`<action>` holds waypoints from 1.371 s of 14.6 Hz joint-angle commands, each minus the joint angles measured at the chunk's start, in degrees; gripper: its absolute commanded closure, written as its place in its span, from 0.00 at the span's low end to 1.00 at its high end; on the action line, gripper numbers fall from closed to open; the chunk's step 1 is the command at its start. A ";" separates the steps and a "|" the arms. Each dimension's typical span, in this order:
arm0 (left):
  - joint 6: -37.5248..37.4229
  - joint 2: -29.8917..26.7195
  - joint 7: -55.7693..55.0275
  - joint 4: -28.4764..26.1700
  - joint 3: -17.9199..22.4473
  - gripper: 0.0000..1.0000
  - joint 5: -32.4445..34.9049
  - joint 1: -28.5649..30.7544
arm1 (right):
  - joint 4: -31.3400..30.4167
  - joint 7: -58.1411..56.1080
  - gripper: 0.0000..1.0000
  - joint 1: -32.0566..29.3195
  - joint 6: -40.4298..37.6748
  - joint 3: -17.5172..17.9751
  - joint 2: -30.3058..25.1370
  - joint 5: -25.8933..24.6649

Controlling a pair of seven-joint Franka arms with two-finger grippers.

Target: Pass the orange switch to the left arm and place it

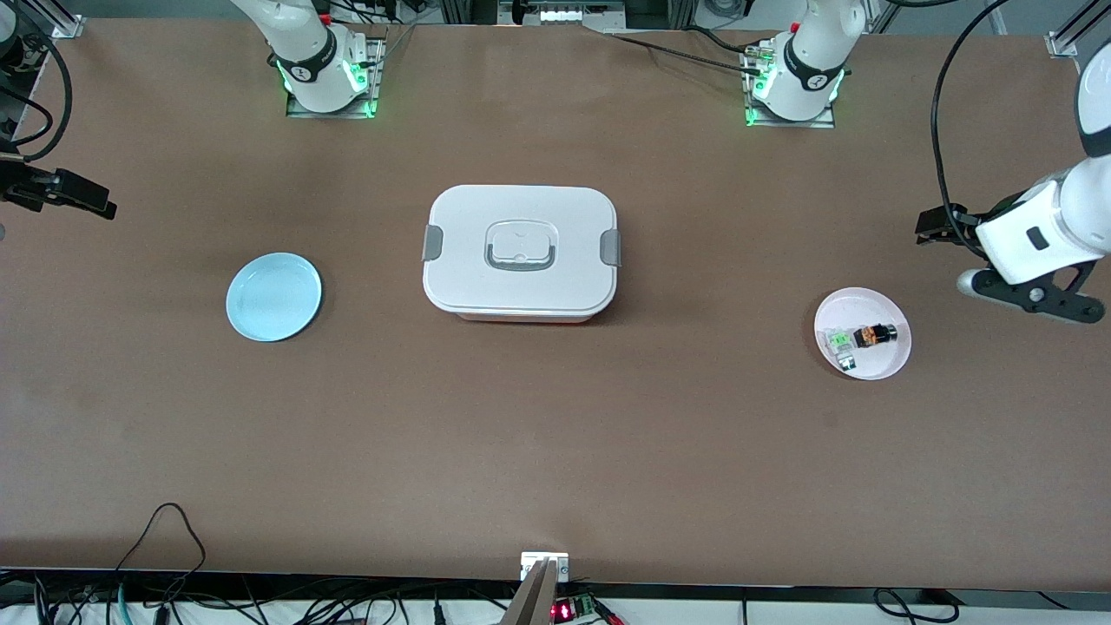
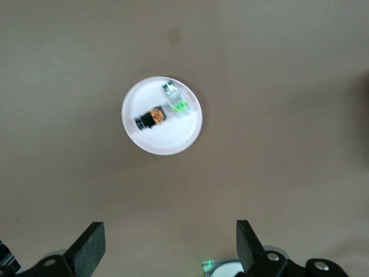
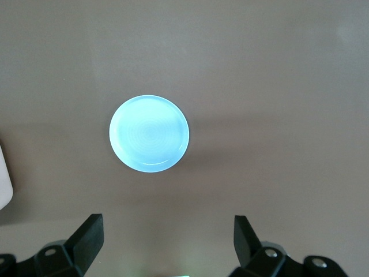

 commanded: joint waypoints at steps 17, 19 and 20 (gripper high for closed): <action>10.35 -12.56 -9.76 -16.77 7.70 0.00 -2.08 -7.80 | 2.57 -0.34 0.00 -0.62 -1.89 0.29 -0.64 0.80; 9.64 -12.56 -9.76 -16.59 7.70 0.00 -2.08 -7.80 | 2.57 -0.34 0.00 -0.62 -1.89 0.29 -0.64 0.80; 9.64 -12.56 -9.76 -16.59 7.70 0.00 -2.08 -7.80 | 2.57 -0.34 0.00 -0.62 -1.89 0.29 -0.64 0.80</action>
